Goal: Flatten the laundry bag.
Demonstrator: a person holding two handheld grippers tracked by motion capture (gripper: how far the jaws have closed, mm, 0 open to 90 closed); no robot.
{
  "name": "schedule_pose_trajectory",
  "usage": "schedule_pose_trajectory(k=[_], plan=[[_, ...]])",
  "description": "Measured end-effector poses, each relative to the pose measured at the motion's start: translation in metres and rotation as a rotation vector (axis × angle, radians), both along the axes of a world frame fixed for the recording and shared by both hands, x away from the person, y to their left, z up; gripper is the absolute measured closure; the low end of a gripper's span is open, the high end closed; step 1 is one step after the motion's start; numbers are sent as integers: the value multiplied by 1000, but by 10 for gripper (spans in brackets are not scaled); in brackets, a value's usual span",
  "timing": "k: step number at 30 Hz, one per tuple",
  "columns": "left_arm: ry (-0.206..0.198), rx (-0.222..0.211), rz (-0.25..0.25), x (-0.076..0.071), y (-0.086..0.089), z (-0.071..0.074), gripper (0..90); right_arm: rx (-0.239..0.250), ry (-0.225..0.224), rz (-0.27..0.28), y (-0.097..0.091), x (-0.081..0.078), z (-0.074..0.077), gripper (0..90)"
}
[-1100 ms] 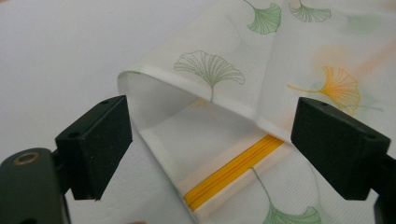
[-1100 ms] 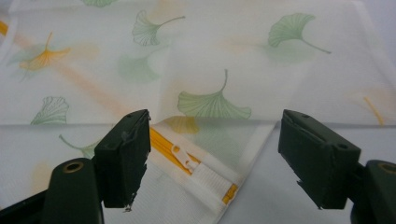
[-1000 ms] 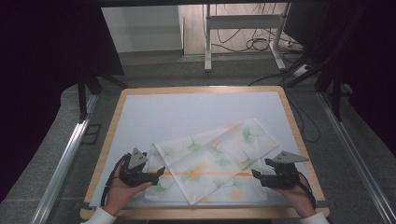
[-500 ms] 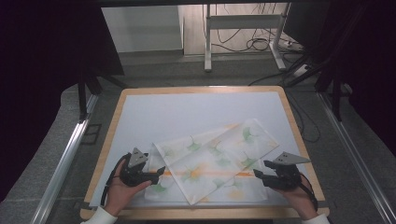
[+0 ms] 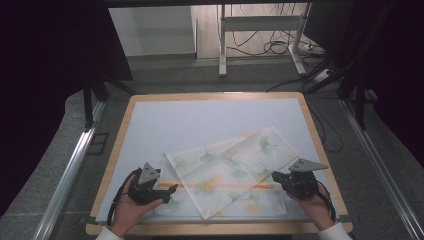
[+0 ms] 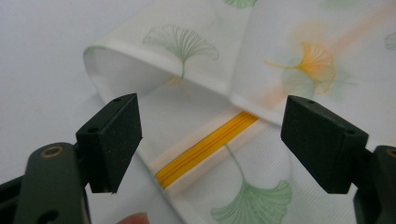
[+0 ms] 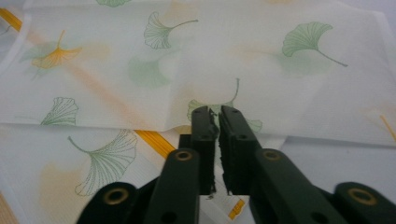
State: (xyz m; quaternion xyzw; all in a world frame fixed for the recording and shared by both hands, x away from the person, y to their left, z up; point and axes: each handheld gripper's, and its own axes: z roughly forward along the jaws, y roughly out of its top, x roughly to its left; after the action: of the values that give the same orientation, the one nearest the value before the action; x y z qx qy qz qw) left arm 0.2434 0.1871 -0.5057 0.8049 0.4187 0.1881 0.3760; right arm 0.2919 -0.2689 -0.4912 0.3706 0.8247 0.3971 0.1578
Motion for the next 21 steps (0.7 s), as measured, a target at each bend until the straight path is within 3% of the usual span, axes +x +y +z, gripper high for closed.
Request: schedule_pose_trajectory(k=[4, 6, 9, 14, 16, 21], plan=[[-34, -6, -17, 5, -15, 5, 203, 14, -2, 21, -1, -3, 3, 884], [-41, 16, -63, 11, -33, 7, 196, 22, 7, 34, -3, -5, 4, 887], [-19, 26, -120, 13, -49, 11, 221, 24, 7, 39, -3, -8, 5, 886], [-16, 20, -181, 15, -67, 20, 254, 20, 9, 44, -3, -12, 5, 886], [-17, 21, -218, 18, -84, 23, 261, 13, 22, 58, -1, -15, 3, 886], [-1, 40, -257, 21, -107, 24, 262, 12, 35, 72, 3, -19, 1, 886]])
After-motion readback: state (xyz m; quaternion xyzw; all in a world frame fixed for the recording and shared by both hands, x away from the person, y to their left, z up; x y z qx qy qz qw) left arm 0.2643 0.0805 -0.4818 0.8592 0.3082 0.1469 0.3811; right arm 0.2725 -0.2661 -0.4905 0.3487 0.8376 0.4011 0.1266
